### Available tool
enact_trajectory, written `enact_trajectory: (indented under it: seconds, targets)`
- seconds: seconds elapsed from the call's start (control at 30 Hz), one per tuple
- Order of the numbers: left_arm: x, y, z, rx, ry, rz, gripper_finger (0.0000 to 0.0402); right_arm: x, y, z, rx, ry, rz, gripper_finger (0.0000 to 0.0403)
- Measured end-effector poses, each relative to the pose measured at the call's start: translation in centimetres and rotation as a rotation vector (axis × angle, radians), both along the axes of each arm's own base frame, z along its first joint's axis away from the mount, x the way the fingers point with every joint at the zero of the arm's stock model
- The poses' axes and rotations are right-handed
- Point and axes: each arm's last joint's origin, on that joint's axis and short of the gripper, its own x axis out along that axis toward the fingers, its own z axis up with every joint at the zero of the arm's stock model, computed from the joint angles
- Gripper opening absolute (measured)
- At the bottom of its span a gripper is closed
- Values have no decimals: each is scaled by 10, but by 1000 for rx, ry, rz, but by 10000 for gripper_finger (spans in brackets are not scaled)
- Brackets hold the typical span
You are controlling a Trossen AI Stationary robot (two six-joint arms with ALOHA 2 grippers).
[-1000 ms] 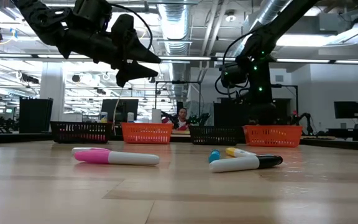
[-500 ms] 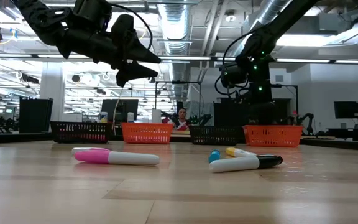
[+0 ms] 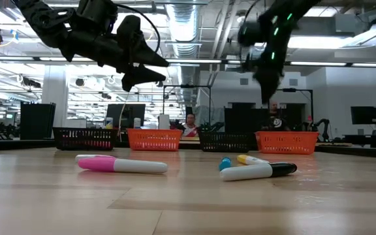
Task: Pick & Place Markers
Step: Put the small yellow highlighter pen into the right orange bin
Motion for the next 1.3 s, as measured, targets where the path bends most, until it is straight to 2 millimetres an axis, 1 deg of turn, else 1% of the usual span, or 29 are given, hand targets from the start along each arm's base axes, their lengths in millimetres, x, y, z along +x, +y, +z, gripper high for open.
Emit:
enact_trajectory:
  seconds: [0.13,0.2,0.3,0.43,0.53,0.63,0.8,0.9,1.0,1.13,1.3]
  targets:
    - [0,0,0,-1,2,0,220,-14,30,47,19,-254,21,97]
    - [0,0,0,-1,3,0,220,-21,49,66,54,-364,60,97]
    - [0,0,-1,-2,5,0,220,-32,78,88,110,-496,147,96]
    - [0,0,-1,-2,6,0,220,-42,116,108,165,-602,260,96]
    - [0,0,-1,-2,5,0,220,-48,141,116,209,-653,326,96]
    - [0,0,-1,-2,5,-1,220,-50,162,122,259,-709,377,96]
    - [0,-1,0,-9,2,-30,220,-46,190,126,330,-760,456,96]
    - [0,-2,0,-16,-1,-64,220,-40,203,125,370,-778,484,96]
    - [0,-3,0,-19,-2,-74,220,-30,215,120,412,-772,475,96]
    - [1,-3,0,-12,-3,-80,220,-12,227,102,449,-697,391,96]
    - [1,-3,0,4,-3,-83,220,18,236,71,479,-578,288,96]
